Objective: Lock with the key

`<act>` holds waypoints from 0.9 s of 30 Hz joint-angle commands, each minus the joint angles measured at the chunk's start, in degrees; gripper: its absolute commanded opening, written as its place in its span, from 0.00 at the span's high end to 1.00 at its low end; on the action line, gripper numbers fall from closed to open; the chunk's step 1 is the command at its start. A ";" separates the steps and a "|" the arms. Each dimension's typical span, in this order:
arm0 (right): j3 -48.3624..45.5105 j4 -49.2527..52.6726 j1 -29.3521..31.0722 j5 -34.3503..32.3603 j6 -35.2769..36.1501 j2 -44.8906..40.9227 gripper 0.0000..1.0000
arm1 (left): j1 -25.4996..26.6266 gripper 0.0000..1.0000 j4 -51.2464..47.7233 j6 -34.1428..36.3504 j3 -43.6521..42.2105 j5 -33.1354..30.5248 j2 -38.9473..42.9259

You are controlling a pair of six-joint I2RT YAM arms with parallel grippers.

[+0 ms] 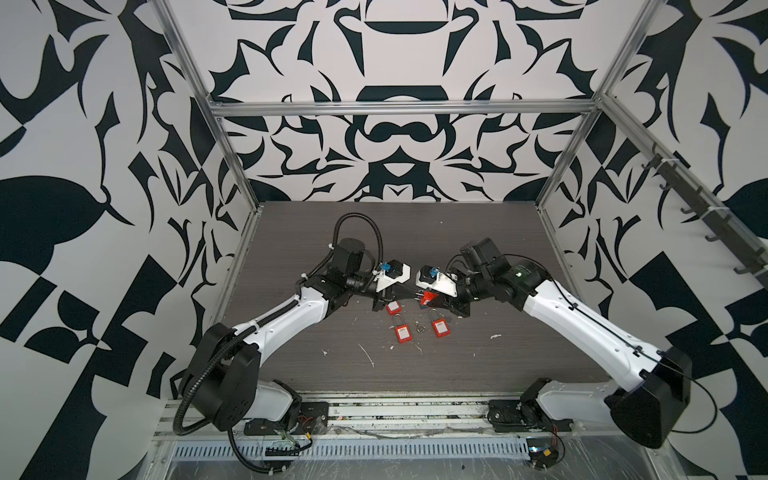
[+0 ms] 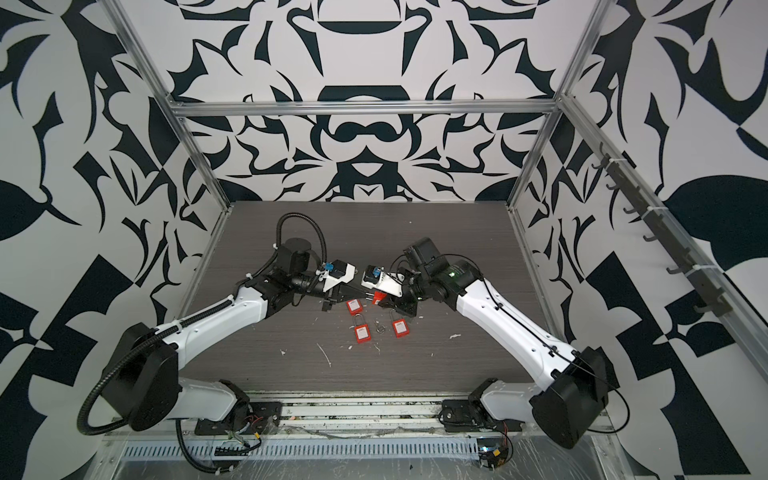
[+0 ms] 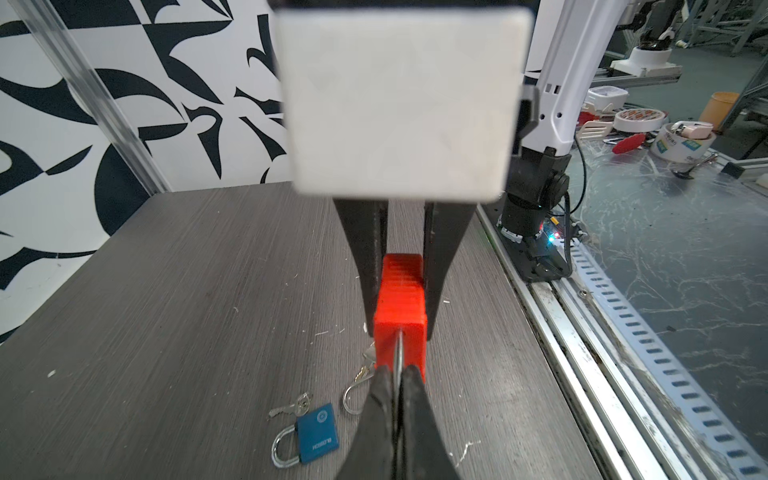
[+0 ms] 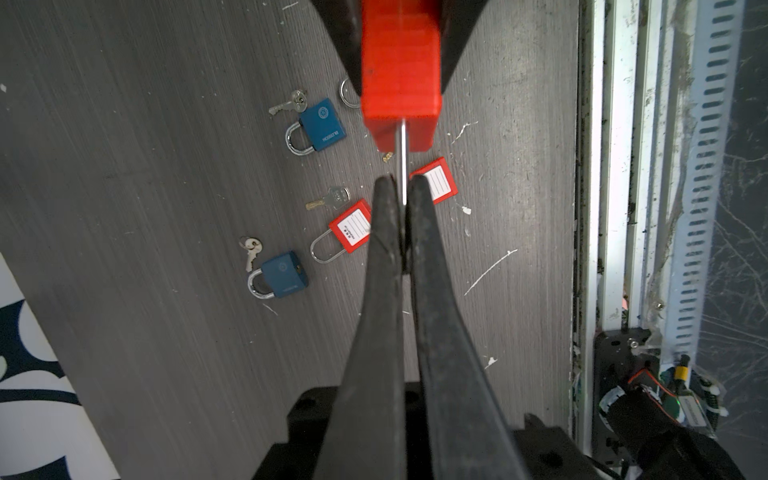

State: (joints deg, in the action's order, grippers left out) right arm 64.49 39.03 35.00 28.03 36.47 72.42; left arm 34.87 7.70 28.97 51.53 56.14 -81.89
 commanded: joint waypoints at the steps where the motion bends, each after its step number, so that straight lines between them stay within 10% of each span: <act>1: 1.40 -19.36 1.26 7.47 -2.74 -0.32 0.91 | 3.47 1.00 1.63 -1.39 1.73 2.89 -3.46; 12: 1.43 -23.11 1.29 9.15 -3.86 0.29 0.92 | 4.01 1.00 3.42 -2.43 2.82 2.93 -5.30; 19: 3.61 -5.88 1.26 1.13 0.85 -2.73 0.56 | -0.16 1.00 0.38 -1.62 2.75 3.61 -1.44; 27: 2.22 2.98 0.64 -6.19 0.12 -10.04 0.44 | -4.40 1.00 -3.35 0.32 2.90 4.41 2.11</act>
State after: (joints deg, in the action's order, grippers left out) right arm 65.43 39.33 35.81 24.25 37.23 65.14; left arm 31.20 6.72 28.14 52.93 58.39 -81.65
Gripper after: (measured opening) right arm 0.554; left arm 0.069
